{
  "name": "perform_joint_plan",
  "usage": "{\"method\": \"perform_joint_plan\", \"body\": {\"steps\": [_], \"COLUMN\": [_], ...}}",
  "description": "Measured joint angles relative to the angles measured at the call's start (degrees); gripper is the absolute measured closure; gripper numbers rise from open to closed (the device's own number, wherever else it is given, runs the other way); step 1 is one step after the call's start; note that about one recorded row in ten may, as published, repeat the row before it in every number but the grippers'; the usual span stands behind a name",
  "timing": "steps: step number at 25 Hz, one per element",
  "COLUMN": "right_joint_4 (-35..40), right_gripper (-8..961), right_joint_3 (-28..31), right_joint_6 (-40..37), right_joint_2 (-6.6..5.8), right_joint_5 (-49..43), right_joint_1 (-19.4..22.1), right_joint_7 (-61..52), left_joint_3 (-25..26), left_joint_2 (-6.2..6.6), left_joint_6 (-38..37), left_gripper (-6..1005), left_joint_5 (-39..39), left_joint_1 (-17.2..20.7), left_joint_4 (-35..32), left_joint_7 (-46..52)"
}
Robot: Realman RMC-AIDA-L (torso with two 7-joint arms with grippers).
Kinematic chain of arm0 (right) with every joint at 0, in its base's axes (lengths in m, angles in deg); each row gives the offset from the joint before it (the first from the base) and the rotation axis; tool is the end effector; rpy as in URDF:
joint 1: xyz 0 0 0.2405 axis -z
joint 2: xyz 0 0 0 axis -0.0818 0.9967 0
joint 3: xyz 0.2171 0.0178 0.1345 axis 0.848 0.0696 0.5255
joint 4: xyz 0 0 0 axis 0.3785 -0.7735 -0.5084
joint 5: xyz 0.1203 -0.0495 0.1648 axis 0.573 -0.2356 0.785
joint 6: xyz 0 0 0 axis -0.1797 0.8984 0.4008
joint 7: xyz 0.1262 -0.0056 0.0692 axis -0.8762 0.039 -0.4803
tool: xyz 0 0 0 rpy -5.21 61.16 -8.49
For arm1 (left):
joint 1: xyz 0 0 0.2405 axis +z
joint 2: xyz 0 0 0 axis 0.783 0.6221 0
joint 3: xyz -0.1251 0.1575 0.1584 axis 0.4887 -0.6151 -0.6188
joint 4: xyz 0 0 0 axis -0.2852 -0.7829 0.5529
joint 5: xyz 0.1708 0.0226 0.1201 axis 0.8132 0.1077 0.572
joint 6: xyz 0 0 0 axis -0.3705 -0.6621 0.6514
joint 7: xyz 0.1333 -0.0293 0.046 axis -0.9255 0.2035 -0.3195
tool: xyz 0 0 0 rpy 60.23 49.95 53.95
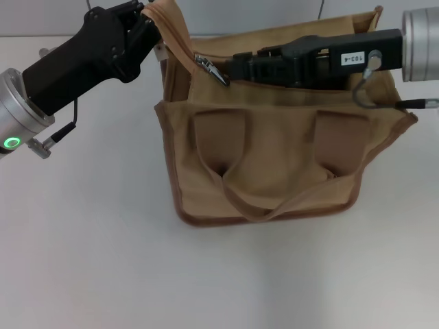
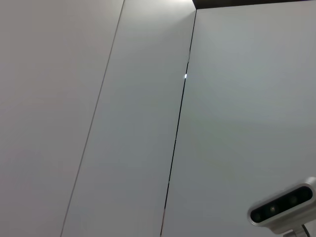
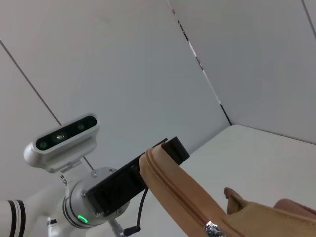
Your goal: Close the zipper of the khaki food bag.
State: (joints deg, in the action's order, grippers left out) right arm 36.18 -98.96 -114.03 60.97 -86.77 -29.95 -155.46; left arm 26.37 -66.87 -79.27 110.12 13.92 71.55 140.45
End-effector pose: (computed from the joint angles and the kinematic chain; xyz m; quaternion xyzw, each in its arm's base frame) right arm 0.1248 0.3640 0.0223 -0.9206 0.2957 0.2531 0.0306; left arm -0.2088 0.3379 0.0193 -0.8194 -0.1239 -0.5311 0.1766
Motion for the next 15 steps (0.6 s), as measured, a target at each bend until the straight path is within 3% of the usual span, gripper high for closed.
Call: {"method": "perform_joint_plan", "body": {"steps": [15], "right_joint_4": [0.0], "right_gripper": [686], "right_joint_3": [-7.0], "right_joint_6": [3.4], "right_joint_2": [0.07], "right_joint_5": [-0.1], "right_joint_1": [-1.6], "right_joint_7": [-0.4], "left_joint_3": [0.0], "left_joint_2": [-0.09], "left_joint_6": [-0.6], "left_gripper": [971], "left_joint_5": [0.0], "left_joint_1": [-0.1], "left_joint_4": [0.0], "left_joint_7": [0.0]}}
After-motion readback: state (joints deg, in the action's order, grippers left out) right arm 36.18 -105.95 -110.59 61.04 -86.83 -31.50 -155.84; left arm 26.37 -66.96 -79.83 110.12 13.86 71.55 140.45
